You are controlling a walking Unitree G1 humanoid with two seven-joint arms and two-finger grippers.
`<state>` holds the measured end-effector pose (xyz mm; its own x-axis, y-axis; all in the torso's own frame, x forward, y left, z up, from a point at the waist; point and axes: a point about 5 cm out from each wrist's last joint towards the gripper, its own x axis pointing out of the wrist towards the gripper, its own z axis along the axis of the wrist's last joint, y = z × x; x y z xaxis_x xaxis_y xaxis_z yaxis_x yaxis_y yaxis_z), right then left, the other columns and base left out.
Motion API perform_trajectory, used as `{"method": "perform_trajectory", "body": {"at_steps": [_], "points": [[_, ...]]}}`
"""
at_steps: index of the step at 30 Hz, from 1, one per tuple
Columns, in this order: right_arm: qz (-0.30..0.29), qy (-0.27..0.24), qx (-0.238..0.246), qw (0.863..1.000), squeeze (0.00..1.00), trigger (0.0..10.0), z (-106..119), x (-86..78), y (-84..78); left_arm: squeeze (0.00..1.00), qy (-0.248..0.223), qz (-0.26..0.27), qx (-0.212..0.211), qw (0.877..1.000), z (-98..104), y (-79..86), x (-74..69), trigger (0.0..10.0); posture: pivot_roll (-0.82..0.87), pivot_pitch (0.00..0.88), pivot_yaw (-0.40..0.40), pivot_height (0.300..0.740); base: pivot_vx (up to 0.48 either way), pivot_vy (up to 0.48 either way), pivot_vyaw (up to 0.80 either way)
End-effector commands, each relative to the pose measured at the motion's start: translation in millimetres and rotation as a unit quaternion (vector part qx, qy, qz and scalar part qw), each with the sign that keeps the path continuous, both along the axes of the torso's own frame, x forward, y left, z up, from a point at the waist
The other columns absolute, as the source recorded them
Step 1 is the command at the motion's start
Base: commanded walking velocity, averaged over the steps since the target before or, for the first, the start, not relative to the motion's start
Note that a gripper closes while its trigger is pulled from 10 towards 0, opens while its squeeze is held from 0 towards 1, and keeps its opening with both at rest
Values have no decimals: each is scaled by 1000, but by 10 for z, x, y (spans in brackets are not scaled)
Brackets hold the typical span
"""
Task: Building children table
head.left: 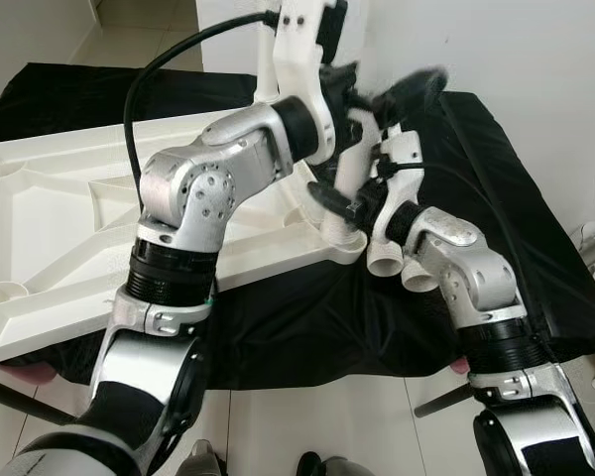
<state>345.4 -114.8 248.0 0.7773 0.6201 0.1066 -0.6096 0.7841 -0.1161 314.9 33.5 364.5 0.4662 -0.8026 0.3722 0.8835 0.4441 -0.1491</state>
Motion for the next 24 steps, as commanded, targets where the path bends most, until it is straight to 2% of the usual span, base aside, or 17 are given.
{"method": "perform_trajectory", "body": {"at_steps": [1, 2, 3, 4, 6, 10, 12, 13, 14, 16, 17, 19, 21, 22, 24], "points": [[-49, -2, 27, 998, 0, 10000, 18, 51, -87, 749, 12, 32, -43, 998, 100, 158, 94, 10000, 66, 146, -62, 740, 0, 0, 0], [-49, -2, 27, 998, 0, 10000, 18, 51, -87, 749, 12, 32, -43, 998, 100, 158, 94, 10000, 66, 146, -62, 740, 0, 0, 0], [-67, -2, 36, 997, 0, 10000, 14, 65, -117, 749, 20, 47, -57, 997, 116, 236, 134, 10000, 67, 149, -60, 740, 0, 0, 0], [-85, 0, 43, 995, 0, 10000, 1, 78, -148, 0, 25, 67, -62, 996, 96, 314, 173, 10000, 67, 149, -57, 740, 0, 0, 0], [-107, 4, 51, 993, 0, 10000, -24, 92, -185, 0, 37, 92, -56, 993, 12, 393, 220, 10000, 67, 152, -55, 740, 0, 0, 0], [-121, 5, 55, 991, 0, 10000, -37, 90, -197, 0, 53, 104, -44, 992, -106, 425, 238, 10000, 65, 155, -51, 740, 0, 0, 0], [-138, -2, 63, 988, 0, 10000, -44, 85, -209, 0, 76, 126, -9, 989, -371, 420, 253, 10000, 63, 159, -49, 740, 0, 0, 0], [-138, -2, 63, 988, 0, 10000, -44, 85, -209, 0, 76, 126, -9, 989, -371, 420, 253, 10000, 63, 159, -49, 740, 0, 0, 0], [-143, -6, 67, 987, 0, 10000, -45, 80, -211, 0, 87, 131, 3, 988, -471, 412, 251, 10000, 62, 161, -48, 740, 0, 0, 0], [-143, -6, 67, 987, 0, 10000, -45, 80, -211, 0, 87, 131, 3, 988, -471, 412, 251, 10000, 62, 161, -48, 740, 0, 0, 0], [-147, -24, 76, 986, 0, 10000, -60, 52, -184, 0, 97, 129, 50, 986, -757, 331, 189, 10000, 58, 163, -47, 740, 0, 0, 0], [-147, -24, 76, 986, 0, 10000, -60, 52, -184, 0, 97, 129, 50, 986, -757, 331, 189, 10000, 58, 163, -47, 740, 0, 0, 0], [-146, -43, 72, 986, 0, 10000, -83, 22, -149, 0, 100, 126, 86, 983, -957, 265, 126, 10000, 58, 164, -46, 740, 0, 0, 0], [-146, -43, 72, 986, 0, 10000, -83, 22, -149, 0, 100, 126, 86, 983, -957, 265, 126, 10000, 58, 164, -46, 740, 0, 0, 0], [-141, -60, 66, 986, 0, 10000, -128, -25, -101, 0, 93, 123, 113, 982, -1115, 227, 43, 10000, 60, 164, -47, 740, 0, 0, 0]]}}
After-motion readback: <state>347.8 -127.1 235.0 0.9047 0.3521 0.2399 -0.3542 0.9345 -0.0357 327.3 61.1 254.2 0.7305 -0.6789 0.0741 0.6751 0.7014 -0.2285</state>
